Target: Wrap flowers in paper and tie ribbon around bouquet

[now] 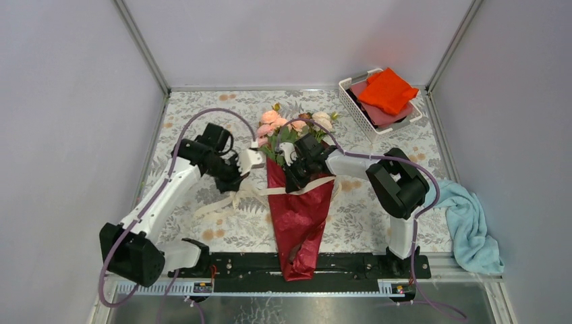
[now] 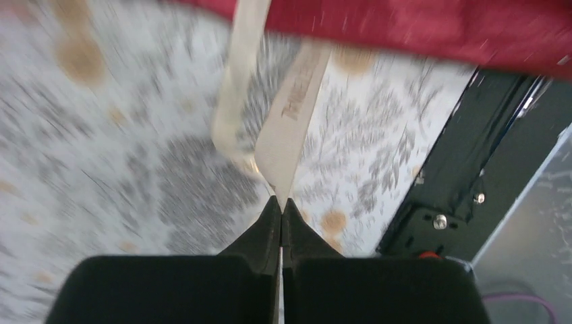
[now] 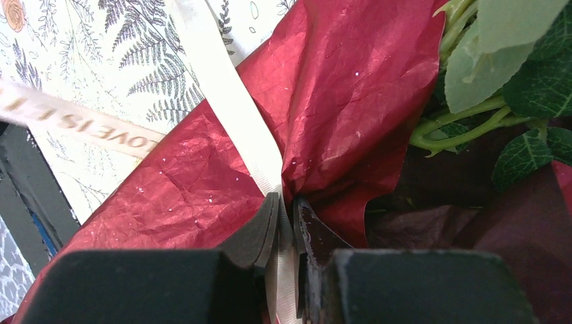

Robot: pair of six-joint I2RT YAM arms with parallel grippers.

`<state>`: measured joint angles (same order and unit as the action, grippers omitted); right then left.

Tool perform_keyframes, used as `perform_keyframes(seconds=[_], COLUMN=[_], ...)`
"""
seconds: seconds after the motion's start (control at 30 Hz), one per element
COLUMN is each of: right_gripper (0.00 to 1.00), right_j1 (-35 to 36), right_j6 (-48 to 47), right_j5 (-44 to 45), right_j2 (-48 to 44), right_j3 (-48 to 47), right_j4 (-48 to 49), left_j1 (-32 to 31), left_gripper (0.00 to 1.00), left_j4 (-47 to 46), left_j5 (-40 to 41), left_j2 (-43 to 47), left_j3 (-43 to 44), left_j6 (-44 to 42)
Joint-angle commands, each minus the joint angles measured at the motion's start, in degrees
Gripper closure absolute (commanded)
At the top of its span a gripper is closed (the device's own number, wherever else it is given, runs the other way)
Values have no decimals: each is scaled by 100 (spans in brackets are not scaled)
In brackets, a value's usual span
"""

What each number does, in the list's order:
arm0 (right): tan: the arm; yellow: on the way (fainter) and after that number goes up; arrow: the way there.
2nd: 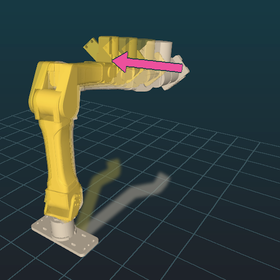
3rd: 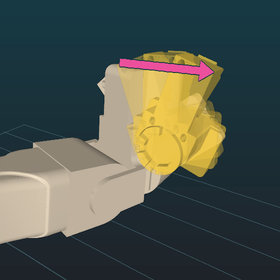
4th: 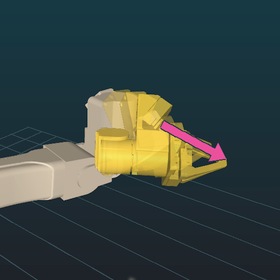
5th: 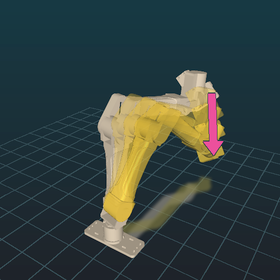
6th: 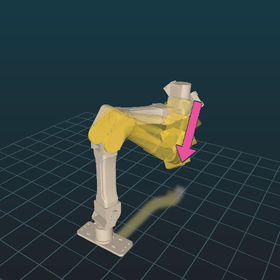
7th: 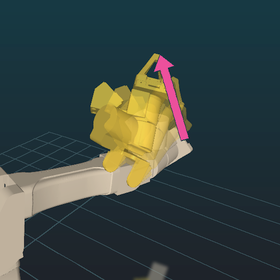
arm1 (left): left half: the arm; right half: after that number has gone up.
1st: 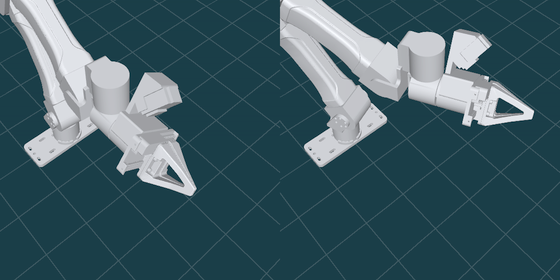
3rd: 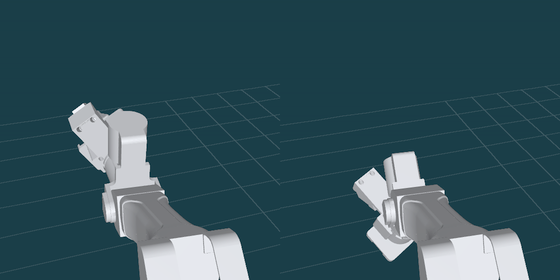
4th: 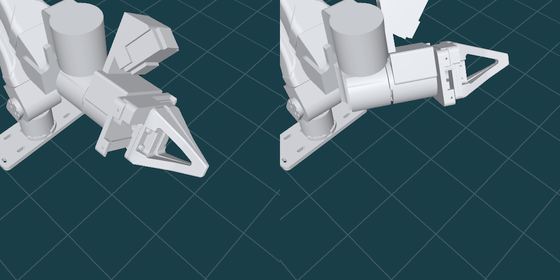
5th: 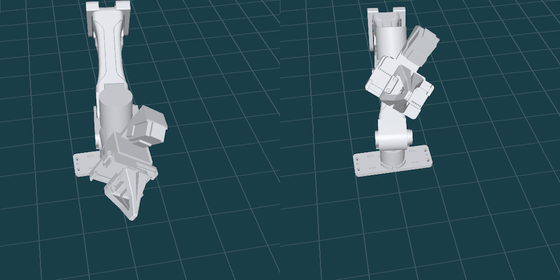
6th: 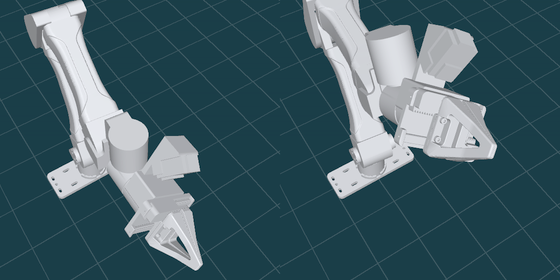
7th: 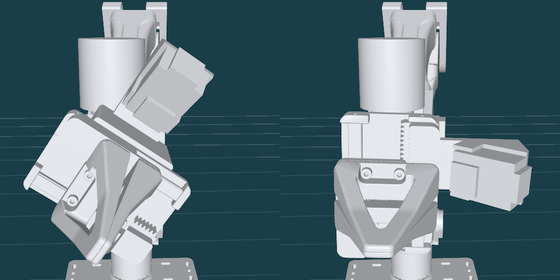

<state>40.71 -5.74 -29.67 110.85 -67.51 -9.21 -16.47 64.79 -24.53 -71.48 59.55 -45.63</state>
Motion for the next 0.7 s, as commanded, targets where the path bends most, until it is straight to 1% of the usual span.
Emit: perform_keyframes(seconds=[0.0, 0.03, 0.07, 0.17, 0.23, 0.3, 0.4, 0.47, 0.6, 0.67], right_gripper=[85, 84, 83, 77, 74, 72, 71, 71, 71, 70], right_j1=[-10, -8, -10, -29, -78, -119, -220, -269, -276, -289], right_j6=[18, 85, 159, 408, 618, 843, 1079, 1257, 1514, 1591], right_j5=[-24, -56, -75, -98, -163, -196, -179, -211, -299, -271], right_j2=[-142, -171, -220, -416, -577, -766, -1087, -1292, -1488, -1551], right_j3=[162, 192, 236, 449, 645, 852, 1244, 1525, 1898, 2025], right_j4=[125, 173, 246, 614, 834, 1112, 1415, 1650, 2097, 2234], left_j1=[-912, -1195, -1313, -1340, -1337, -1336, -1333, -1331, -1333, -1341], left_gripper=[100, 100, 100, 100, 100, 100, 100, 100, 100, 100], left_j4=[74, -234, -711, -1810, -2540, -3063, -3414, -3541, -3835, -4085], left_j5=[-440, -305, -178, 101, 311, 380, 414, 298, -315, -479], left_j2=[-278, -400, -521, -943, -1243, -1563, -2102, -2398, -2877, -3119], left_j3=[1042, 1197, 1275, 1460, 1532, 1586, 1716, 1758, 1804, 1807], left_j6=[390, 475, 510, 653, 900, 1135, 1400, 1556, 2006, 2308])
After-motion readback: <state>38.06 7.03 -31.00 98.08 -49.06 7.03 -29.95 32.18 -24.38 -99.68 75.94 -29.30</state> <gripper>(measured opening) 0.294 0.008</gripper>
